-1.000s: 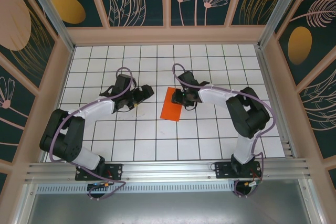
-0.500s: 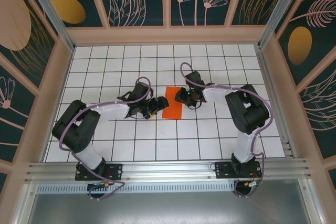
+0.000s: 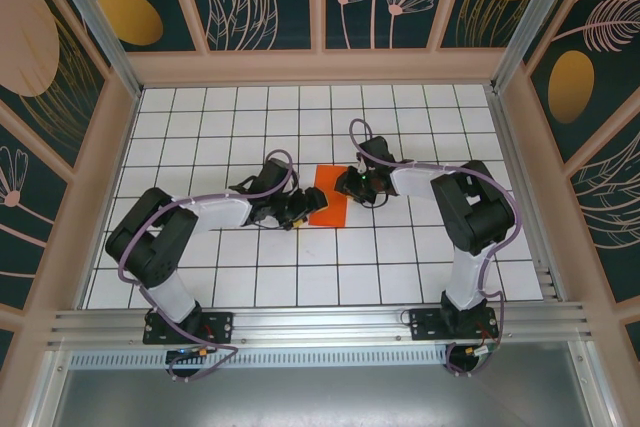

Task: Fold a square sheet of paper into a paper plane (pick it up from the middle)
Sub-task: Fold the triangle a second time at the center of the table.

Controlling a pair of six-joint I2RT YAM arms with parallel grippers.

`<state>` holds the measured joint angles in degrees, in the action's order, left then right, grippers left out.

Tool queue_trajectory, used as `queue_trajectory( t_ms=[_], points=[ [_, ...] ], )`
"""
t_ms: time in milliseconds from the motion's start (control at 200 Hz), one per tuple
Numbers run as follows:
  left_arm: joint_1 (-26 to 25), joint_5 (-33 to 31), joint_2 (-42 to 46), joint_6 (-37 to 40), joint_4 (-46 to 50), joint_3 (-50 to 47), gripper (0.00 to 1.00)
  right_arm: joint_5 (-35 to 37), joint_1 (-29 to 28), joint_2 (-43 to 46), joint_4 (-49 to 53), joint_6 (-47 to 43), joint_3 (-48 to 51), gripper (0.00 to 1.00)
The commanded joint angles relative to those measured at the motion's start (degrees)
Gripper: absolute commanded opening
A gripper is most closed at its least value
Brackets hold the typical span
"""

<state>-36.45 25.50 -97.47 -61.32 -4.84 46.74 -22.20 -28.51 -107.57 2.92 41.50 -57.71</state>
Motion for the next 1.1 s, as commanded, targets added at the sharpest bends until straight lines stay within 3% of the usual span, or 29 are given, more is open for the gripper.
queue_trajectory(
  t_ms=[0, 195, 440, 721, 921, 1096],
  points=[
    [-0.4, 3.6, -0.4, -1.2, -4.7, 0.8, 0.76, 2.4, 0.3, -3.3, 5.3, 0.7, 2.6, 0.3],
    [-0.4, 5.8, -0.4, -2.1, -9.2, 0.2, 0.65, 1.6, 0.4, -2.8, 5.1, 0.1, 2.0, 0.28],
    [-0.5, 7.0, -0.4, -3.1, -13.4, 0.2, 0.54, -2.6, 0.5, -1.1, 4.4, -4.7, -0.1, 0.16],
    [-0.5, 7.6, -5.8, -4.0, -16.4, 2.6, 0.53, -8.5, 1.1, 1.6, 1.1, -4.9, 0.3, 0.13],
    [-0.4, 6.1, -7.1, -4.1, -16.2, 2.7, 0.5, -8.5, 3.8, 7.5, 1.1, -5.5, 3.0, 0.18],
    [-0.5, 4.4, -7.0, -3.6, -14.2, 2.7, 0.4, -13.9, 4.7, 10.0, 0.8, -8.8, 6.5, 0.32]
  ],
)
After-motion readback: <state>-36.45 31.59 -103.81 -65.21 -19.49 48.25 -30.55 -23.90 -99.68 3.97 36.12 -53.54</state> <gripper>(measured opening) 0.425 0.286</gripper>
